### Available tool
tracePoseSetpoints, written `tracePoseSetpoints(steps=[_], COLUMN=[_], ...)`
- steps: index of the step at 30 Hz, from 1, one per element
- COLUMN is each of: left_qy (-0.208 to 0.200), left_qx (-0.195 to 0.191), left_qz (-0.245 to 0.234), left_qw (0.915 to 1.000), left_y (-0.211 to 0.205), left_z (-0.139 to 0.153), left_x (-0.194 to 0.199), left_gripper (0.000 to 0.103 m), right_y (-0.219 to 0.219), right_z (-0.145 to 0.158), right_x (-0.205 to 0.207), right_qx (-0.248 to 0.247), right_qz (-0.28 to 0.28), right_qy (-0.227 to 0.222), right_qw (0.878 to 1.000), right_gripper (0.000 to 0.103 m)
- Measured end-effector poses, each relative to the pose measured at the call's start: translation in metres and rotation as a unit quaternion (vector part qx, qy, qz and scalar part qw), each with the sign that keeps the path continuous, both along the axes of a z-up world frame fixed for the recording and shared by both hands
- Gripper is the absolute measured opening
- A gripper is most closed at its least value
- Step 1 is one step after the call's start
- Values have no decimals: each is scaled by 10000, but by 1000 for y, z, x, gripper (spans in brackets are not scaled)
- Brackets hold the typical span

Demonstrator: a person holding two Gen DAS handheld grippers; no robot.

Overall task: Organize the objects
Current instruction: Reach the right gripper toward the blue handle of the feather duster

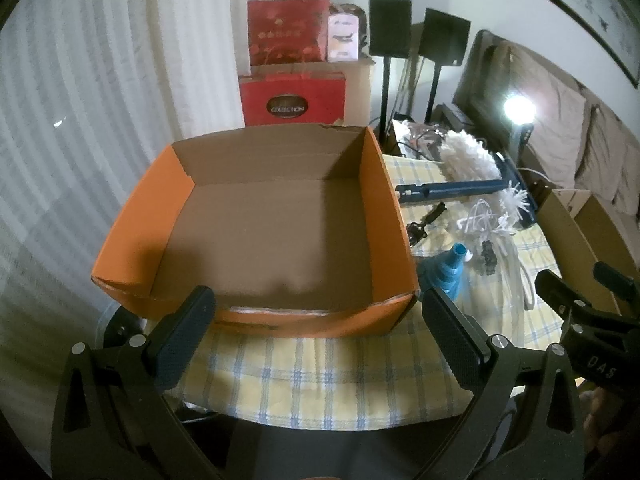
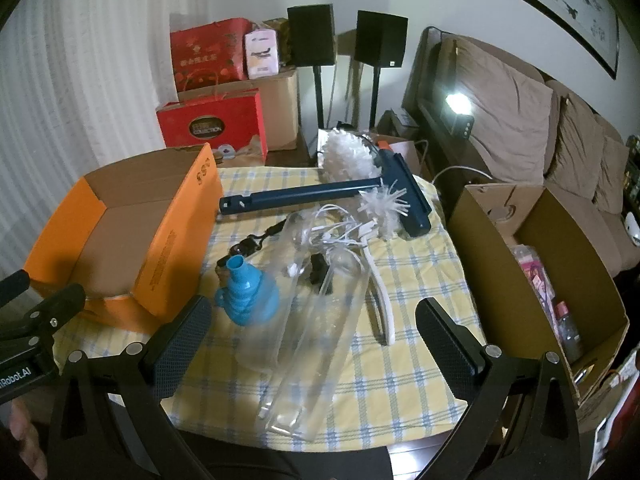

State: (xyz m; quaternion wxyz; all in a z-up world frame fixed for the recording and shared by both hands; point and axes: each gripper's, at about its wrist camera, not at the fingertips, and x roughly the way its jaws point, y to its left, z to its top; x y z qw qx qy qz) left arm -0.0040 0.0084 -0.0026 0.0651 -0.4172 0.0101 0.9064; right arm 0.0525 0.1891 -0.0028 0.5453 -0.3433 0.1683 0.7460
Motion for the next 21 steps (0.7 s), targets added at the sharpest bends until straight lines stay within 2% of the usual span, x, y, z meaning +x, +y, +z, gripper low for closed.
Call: tracePoseSetpoints(steps=[9, 14, 21], left_qy=[154, 142, -86], left_qx=[-86, 31, 272], left_qz=[-247, -536, -991], left_qw=[9995, 9985, 9947], left_y=[19, 34, 59], left_z=[6, 9, 14], left_x=[-14, -28, -64], left_gripper=[103, 103, 103], right_y=[7, 16, 47], right_z=[2, 7, 17], right_x=[8, 16, 47], right_qx=[74, 149, 120], right_qz=[-270, -496, -827], right_qy=[-35, -67, 36], right_qw=[9996, 9986, 9965], right_gripper=[103, 103, 103])
